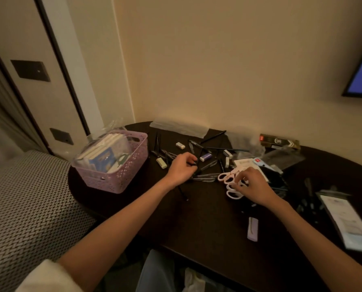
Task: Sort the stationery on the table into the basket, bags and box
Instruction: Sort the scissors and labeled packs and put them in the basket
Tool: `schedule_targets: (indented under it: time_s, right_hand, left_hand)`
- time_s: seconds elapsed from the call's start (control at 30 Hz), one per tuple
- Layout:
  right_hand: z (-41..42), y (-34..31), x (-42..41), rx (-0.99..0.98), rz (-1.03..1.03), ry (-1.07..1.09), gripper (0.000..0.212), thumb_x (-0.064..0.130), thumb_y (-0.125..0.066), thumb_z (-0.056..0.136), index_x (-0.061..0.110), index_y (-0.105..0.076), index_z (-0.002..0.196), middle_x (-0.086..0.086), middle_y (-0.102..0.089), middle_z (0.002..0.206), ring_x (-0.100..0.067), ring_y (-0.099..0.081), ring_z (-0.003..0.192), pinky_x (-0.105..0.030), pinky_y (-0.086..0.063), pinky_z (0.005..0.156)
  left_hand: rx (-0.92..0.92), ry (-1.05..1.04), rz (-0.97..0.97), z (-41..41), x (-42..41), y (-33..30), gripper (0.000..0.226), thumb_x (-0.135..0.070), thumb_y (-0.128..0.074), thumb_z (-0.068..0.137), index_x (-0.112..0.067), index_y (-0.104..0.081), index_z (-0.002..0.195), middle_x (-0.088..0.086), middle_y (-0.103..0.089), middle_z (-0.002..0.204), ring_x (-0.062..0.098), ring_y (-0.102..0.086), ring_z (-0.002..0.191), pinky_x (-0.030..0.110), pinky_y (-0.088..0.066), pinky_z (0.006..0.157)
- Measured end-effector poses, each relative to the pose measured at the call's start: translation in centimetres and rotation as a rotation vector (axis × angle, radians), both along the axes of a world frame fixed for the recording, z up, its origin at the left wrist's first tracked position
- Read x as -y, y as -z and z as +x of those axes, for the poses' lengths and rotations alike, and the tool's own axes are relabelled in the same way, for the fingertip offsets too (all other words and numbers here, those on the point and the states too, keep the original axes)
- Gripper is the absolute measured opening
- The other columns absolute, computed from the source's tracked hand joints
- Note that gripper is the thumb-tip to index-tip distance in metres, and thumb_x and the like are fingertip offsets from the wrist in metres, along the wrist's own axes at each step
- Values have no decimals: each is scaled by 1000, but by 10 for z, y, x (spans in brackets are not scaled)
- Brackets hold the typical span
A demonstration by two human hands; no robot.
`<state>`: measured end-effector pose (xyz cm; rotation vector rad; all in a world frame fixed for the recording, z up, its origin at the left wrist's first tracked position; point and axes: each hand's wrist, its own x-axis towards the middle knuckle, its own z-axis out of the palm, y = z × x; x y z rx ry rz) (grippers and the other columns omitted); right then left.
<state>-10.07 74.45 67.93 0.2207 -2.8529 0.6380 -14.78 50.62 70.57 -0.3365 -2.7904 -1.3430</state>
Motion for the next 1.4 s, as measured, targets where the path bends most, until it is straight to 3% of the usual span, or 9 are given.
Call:
schedule_targets:
  time_s: [0.13, 0.37, 0.53, 0.67, 0.77, 0.9, 1.17, 1.3, 1.4]
  right_hand:
    - [9, 1, -5, 109, 31, -86, 23, 48, -74, 75, 30, -65, 86, 4, -51, 101, -11, -43, 100, -28, -41, 85]
    - [15, 3, -5, -17, 1, -91, 14, 29, -70, 85, 19, -69, 94, 2, -50, 108, -13, -45, 105, -25, -40, 89]
    - [12, -7, -8, -308, -279, 176, 13, 26, -58, 94, 13, -60, 90, 1, -50, 100, -9, -49, 87, -24, -40, 75]
    - [13, -20, -18, -431, -624, 410, 18, 20, -50, 98, 2, -55, 100, -2, -55, 87, -10, -52, 73, -19, -38, 61]
    - [12, -20, -31, -484, -852, 548, 16, 20, -48, 99, 5, -51, 104, 3, -56, 86, -13, -59, 76, -28, -49, 70]
    - [4, -18, -44, -453, -1074, 644, 10, 21, -47, 99, 12, -44, 102, 2, -58, 90, -10, -64, 71, -38, -56, 79]
    - [0, -10, -56, -483, -1166, 716, 13, 22, -47, 99, 10, -46, 105, 9, -52, 88, -5, -63, 72, -31, -55, 80]
    - [-5, -7, -60, -500, -1166, 714, 13, 23, -47, 99, 11, -46, 103, 4, -56, 93, -6, -64, 73, -30, -56, 73]
    - [-7, -6, -60, -509, -1157, 711, 16, 23, -47, 99, 8, -47, 106, 3, -56, 94, -4, -63, 72, -23, -55, 69]
  left_hand:
    - [28, 79, -69, 3, -16, 11, 29, -8, -64, 89, -13, -60, 117, 7, -59, 118, 16, -60, 101, 30, -52, 89]
    - [15, 139, -99, 5, -22, 13, 31, -9, -64, 89, -14, -59, 119, 6, -58, 120, 14, -60, 103, 29, -53, 90]
    - [7, 151, -109, 2, -26, 9, 29, -7, -63, 89, -13, -59, 118, 7, -59, 119, 16, -60, 105, 32, -53, 92]
    - [-4, 192, -119, -1, -44, 7, 27, -8, -62, 90, -12, -61, 117, 7, -60, 119, 17, -60, 105, 32, -52, 92]
    - [-38, 277, -171, -2, -69, 7, 26, -10, -62, 91, -10, -63, 118, 7, -64, 117, 16, -62, 103, 27, -52, 86]
    - [-179, 400, -310, -5, -104, 10, 28, -19, -65, 90, -9, -67, 116, 6, -67, 115, 18, -63, 102, 32, -52, 87]
    - [-267, 485, -501, -13, -158, 33, 57, -41, -63, 90, -9, -51, 135, 10, -53, 138, 24, -48, 127, 39, -41, 103]
    - [-225, 471, -517, -20, -167, 40, 50, -43, -56, 94, -10, -55, 131, 13, -58, 128, 27, -53, 118, 40, -44, 94]
    - [-348, 540, -624, -19, -167, 39, 36, -35, -48, 99, -7, -61, 116, 14, -64, 111, 29, -59, 102, 40, -47, 83]
